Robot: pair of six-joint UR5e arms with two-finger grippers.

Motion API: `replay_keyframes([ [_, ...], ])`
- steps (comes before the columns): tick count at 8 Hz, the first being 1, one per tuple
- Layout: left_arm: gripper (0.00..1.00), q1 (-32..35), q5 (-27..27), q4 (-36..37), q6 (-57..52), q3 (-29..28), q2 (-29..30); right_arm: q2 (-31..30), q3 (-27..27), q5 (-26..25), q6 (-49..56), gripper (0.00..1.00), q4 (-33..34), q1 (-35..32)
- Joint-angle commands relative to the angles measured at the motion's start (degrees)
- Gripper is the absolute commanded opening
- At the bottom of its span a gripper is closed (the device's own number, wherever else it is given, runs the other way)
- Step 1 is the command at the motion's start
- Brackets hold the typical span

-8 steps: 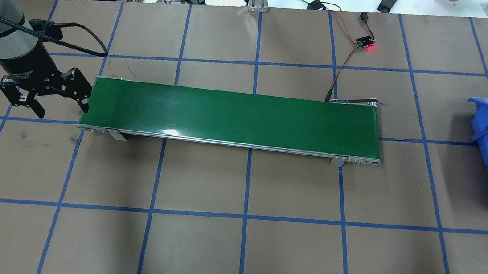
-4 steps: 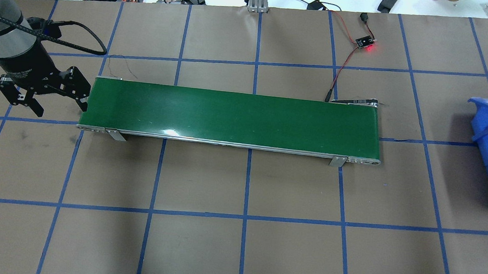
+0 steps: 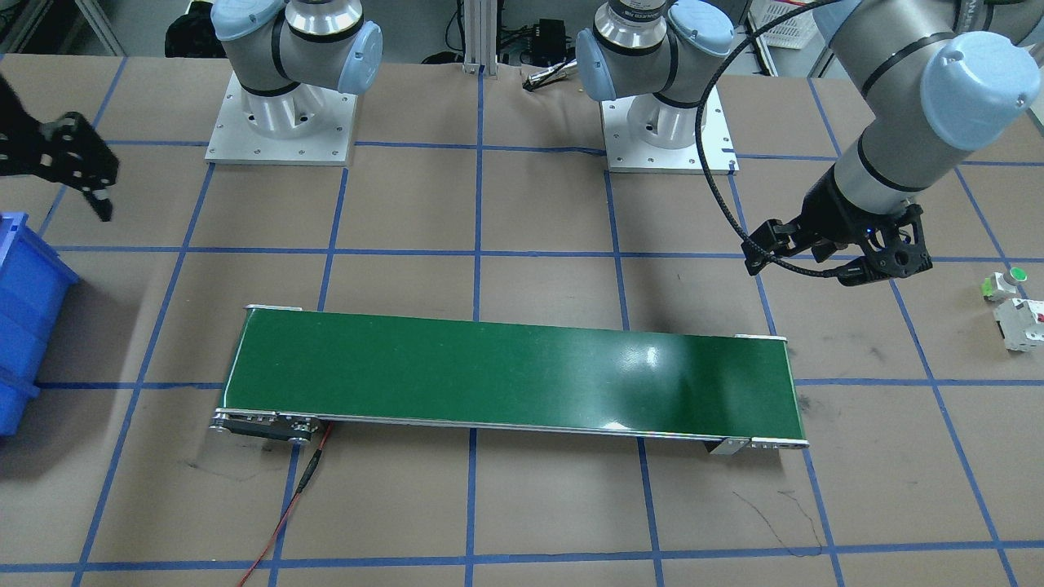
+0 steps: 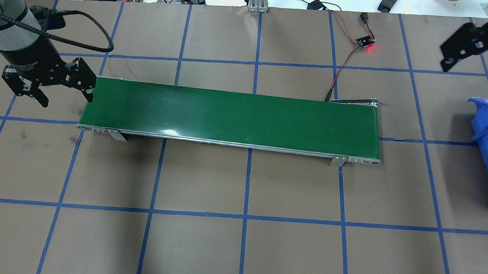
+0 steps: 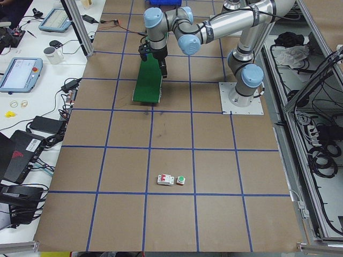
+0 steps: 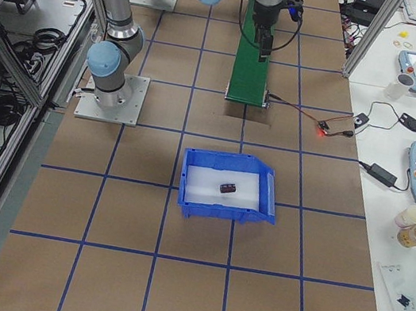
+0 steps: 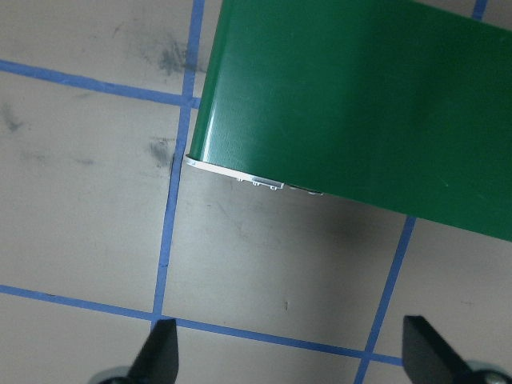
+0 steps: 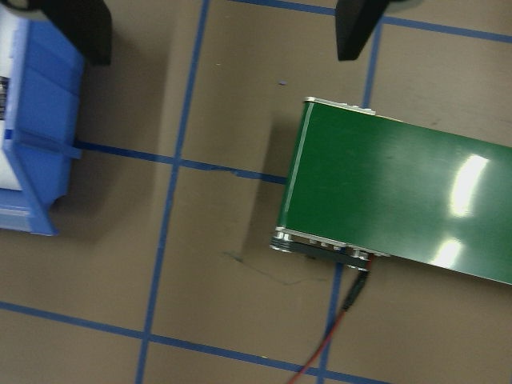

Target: Move capacitor from left to right

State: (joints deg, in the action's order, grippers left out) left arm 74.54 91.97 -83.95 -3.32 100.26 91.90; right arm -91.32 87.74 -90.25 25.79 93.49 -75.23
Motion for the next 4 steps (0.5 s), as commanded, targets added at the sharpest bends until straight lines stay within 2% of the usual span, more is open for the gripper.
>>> replay_keyframes([
  [1,1.0,3.58,0.31,0.54,2.35,-0.24,-4.34,0.61,-0.29,0.43,-18.98,1.0,-1.12,-13.86],
  [4,1.0,7.36,0.31,0.01,4.27,-0.24,-8.4,1.58,-0.38,-0.09,-19.47,1.0,-1.03,-13.98],
])
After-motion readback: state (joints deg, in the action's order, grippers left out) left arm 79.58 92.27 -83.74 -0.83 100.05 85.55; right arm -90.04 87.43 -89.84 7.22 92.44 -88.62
